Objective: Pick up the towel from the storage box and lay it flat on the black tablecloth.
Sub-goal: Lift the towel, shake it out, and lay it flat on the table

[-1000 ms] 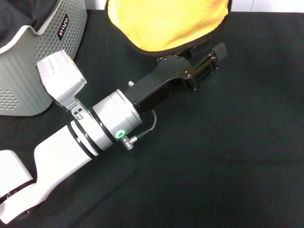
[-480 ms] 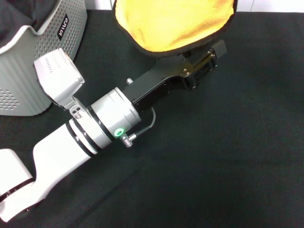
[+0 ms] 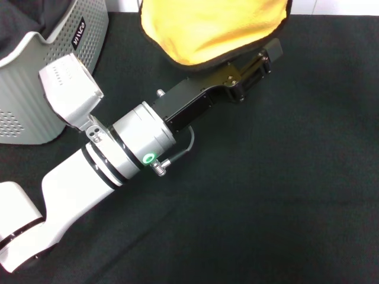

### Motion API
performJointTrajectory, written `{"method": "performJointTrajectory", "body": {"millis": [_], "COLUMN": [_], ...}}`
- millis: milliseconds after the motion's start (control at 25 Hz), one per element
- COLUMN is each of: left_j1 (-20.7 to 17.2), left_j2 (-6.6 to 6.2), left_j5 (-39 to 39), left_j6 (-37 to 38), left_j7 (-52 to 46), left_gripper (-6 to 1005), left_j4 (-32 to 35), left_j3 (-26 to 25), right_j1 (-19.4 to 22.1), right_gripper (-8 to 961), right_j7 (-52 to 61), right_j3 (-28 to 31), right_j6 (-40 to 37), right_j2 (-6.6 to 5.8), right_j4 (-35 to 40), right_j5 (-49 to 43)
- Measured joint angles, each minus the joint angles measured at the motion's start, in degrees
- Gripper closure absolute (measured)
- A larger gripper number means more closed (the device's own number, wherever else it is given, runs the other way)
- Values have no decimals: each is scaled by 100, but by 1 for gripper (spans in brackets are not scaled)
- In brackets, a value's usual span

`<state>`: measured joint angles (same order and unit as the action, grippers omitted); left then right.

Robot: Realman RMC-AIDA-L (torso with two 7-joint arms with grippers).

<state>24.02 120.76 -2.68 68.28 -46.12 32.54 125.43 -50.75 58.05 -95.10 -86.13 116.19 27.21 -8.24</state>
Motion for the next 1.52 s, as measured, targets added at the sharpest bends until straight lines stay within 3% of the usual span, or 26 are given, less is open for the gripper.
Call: {"method": "performJointTrajectory", "body": {"millis": [800, 1040, 1280, 1400, 1520], "left_j1": [-54, -57, -2, 1, 14], "left_j2": [-4, -40, -92, -123, -257], "left_j5": [-92, -91, -47, -6, 98], "left_j6": [850, 1309, 2130, 2550, 2919], "left_j7": [-39, -335, -863, -1155, -1512], "left_gripper": [576, 802, 923, 919, 917], "left_j4": [-392, -583, -1090, -1396, -1539], "left_j3": [2, -8, -84, -219, -254], "right_j1": [128, 257, 457, 618, 783], "right_gripper": [889, 887, 886, 885, 885], "right_j7": [-188, -191, -198, -198, -198], "right_j3": [-252, -230, -219, -227, -238], "right_j6": [-19, -29, -42, -60, -95], "right_j2": [0, 0, 0, -11, -27], "right_j4": [-120, -120, -136, -138, -138], "right_j5": [371, 371, 333, 315, 196]}}
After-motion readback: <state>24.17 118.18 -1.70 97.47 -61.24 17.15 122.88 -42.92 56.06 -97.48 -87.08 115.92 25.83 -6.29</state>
